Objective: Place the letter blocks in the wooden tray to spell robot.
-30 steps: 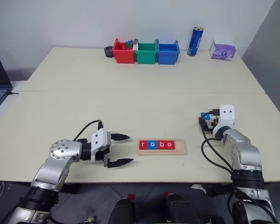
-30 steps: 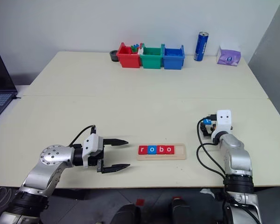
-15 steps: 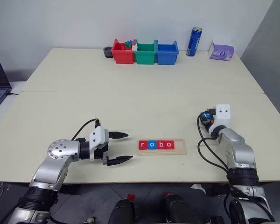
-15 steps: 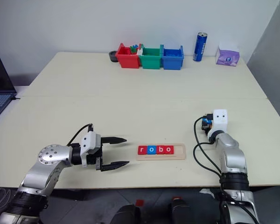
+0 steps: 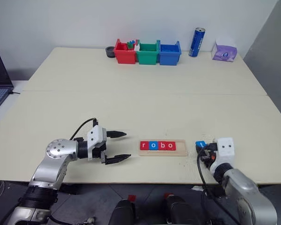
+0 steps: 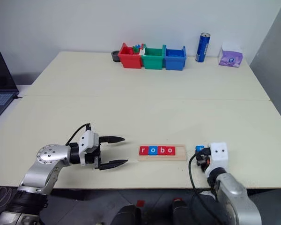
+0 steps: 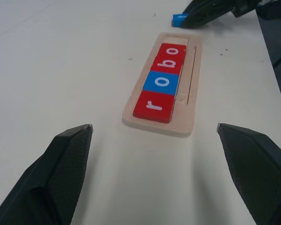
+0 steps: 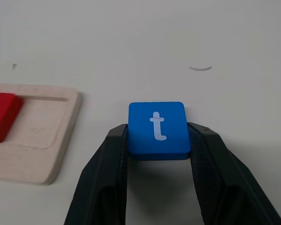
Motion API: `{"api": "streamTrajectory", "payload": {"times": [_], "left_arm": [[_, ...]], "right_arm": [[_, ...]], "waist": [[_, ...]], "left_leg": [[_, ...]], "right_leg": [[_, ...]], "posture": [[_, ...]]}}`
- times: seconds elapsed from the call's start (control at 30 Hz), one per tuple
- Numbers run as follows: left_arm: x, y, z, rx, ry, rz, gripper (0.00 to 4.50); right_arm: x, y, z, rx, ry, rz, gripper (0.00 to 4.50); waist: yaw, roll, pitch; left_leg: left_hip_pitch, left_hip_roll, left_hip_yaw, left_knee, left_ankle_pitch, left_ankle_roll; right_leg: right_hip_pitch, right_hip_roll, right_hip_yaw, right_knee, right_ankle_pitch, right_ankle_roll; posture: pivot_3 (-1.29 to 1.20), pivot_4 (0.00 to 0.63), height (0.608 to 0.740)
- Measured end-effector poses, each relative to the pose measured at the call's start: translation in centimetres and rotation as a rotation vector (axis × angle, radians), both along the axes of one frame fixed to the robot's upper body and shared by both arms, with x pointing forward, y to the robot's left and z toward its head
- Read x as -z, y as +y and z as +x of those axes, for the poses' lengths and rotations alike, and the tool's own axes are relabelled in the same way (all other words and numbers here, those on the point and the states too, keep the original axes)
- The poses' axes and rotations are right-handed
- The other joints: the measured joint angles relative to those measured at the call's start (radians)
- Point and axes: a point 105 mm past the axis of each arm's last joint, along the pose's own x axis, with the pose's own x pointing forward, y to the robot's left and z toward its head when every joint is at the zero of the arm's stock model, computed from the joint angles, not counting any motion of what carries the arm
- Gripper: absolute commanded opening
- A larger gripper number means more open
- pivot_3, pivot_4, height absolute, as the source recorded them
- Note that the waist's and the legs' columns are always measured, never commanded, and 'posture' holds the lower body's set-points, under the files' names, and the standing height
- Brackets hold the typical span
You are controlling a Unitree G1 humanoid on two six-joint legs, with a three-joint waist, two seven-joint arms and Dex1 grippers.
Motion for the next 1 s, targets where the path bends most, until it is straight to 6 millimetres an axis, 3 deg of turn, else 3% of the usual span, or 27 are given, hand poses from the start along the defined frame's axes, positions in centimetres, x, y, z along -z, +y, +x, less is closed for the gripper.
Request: {"api": "streamTrajectory", "payload": {"times": [0.07, 0.37, 0.47, 0.57, 0.77, 1.0], "left_arm": [[-0.1, -0.1, 0.0, 0.007, -0.002, -0.002, 4.50], [0.2, -0.1, -0.2, 0.027, 0.014, 0.002, 4.50], [0.3, 0.0, -0.4, 0.034, 0.010, 0.005, 4.50], [0.6, 0.0, -0.5, 0.032, 0.019, 0.006, 4.50], [0.6, 0.0, -0.6, 0.040, 0.021, 0.003, 4.50], [0.5, -0.7, -1.2, 0.120, 0.040, 0.010, 4.50]], "right_arm": [[0.1, 0.2, -0.1, 0.009, 0.011, 0.012, 1.46], [-0.5, 0.7, 0.4, 0.019, 0.000, 0.095, 4.48], [-0.9, -0.2, 0.5, -0.022, -0.007, 0.034, 4.48], [-2.3, -3.1, 1.3, -0.092, -0.031, -0.087, 4.48], [-5.2, -4.7, 1.7, -0.506, -0.045, -0.308, 4.48], [-3.8, -5.0, 1.5, -0.900, 0.042, -0.494, 4.48]], "waist": [[-0.002, 0.000, -0.001], [0.000, -0.005, -0.004], [0.001, -0.004, -0.003], [0.002, -0.003, -0.002], [0.001, -0.002, -0.001], [0.001, -0.002, 0.000]], "left_leg": [[0.001, 0.000, 0.001, 0.000, 0.000, 0.000], [0.001, -0.001, 0.001, 0.000, 0.000, 0.000], [0.000, -0.002, 0.001, 0.000, 0.000, 0.000], [0.000, -0.003, 0.002, 0.001, 0.000, 0.000], [0.000, -0.003, 0.003, -0.001, 0.000, 0.000], [0.000, -0.003, 0.003, 0.000, 0.000, 0.000]], "right_leg": [[0.001, 0.000, 0.001, 0.000, 0.000, 0.000], [0.001, 0.000, 0.000, 0.000, 0.000, 0.000], [0.000, 0.000, 0.001, -0.001, 0.000, 0.000], [0.000, -0.001, 0.002, -0.002, 0.001, 0.001], [0.000, 0.001, -0.001, -0.002, 0.001, 0.001], [0.000, 0.002, -0.001, -0.001, 0.000, 0.000]], "posture": [[0.00, 0.150, 0.740], [0.00, 0.150, 0.740], [0.00, 0.150, 0.740], [0.00, 0.150, 0.740], [0.00, 0.150, 0.740], [0.00, 0.150, 0.740]]}}
